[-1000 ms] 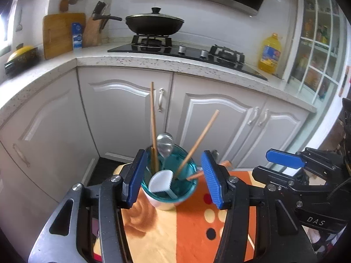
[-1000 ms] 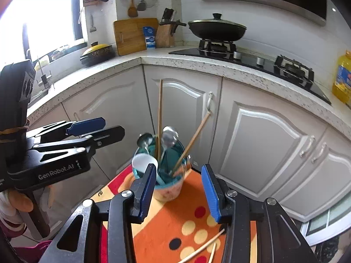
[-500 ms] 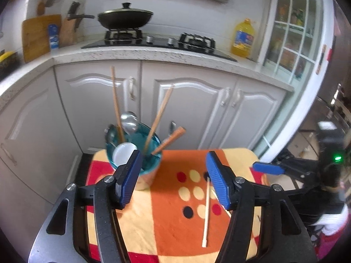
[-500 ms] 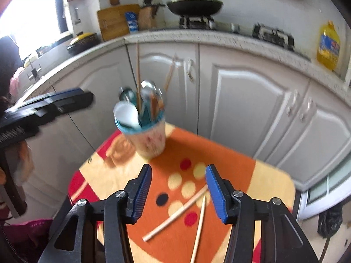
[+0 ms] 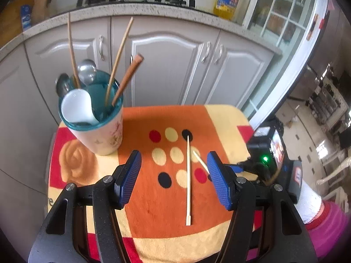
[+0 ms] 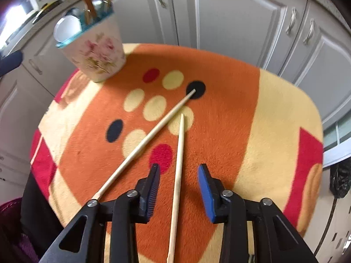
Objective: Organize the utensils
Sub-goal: 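Withdraw both tools from the cup toward the remaining chopsticks on the cloth, then grasp a chopstick with the left tool while the right tool grasps the last one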
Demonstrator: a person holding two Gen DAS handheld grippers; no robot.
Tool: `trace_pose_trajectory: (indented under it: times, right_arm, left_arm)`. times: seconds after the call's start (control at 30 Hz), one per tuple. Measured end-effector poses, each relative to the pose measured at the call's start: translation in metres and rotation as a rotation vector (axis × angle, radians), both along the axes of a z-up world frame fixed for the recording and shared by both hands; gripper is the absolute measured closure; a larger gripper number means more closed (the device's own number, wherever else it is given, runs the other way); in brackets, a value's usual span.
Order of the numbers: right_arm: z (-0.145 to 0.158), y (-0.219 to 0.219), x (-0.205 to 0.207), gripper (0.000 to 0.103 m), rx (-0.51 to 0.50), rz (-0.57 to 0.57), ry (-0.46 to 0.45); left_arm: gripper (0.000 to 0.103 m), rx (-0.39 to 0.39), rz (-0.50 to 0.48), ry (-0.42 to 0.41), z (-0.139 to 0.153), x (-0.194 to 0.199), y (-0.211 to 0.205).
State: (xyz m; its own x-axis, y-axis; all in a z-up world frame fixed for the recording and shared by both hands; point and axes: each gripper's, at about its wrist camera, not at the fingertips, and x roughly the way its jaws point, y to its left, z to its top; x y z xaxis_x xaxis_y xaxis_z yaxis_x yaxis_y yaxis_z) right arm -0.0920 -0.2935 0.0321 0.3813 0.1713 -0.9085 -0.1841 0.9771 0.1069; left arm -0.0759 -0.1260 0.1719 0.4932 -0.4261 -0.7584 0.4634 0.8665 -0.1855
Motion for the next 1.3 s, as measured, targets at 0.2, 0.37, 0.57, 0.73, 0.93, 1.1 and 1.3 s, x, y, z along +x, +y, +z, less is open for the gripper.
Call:
trace_pose_trajectory:
  times: [0.2, 0.37, 0.57, 0.73, 0.93, 1.1, 1.3]
  right_arm:
    - [-0.009, -0.002, 0.005, 0.093, -0.042, 0.003, 0.005]
    - [-0.007, -0.033, 0.002, 0.094, 0.035, -0.108, 0.014]
    - [-0.002, -0.053, -0.003, 0.094, 0.113, -0.163, 0.008]
    - [0.002, -0.051, -0.001, 0.082, 0.099, -0.140, 0.009]
    - [-0.002, -0.051, 0.003, 0.075, 0.103, -0.128, 0.022]
    - [-0.004, -0.055, 0.006, 0.074, 0.114, -0.138, 0.034]
    - [-0.004, -0.054, 0.009, 0.074, 0.099, -0.125, 0.035]
  left_arm:
    - [0.041, 0.026, -0.008, 0.047, -0.024, 0.008, -0.005]
    - [0.041, 0.037, -0.046, 0.111, -0.049, 0.015, -0.021]
    - [0.041, 0.061, -0.069, 0.163, -0.078, 0.031, -0.047]
    - [0.041, 0.097, -0.074, 0.200, -0.101, 0.046, -0.066]
    - [0.041, 0.130, -0.086, 0.219, -0.118, 0.056, -0.082]
    - [0.041, 0.150, -0.099, 0.223, -0.126, 0.061, -0.093]
    - [0.041, 0.182, -0.108, 0.222, -0.134, 0.068, -0.098]
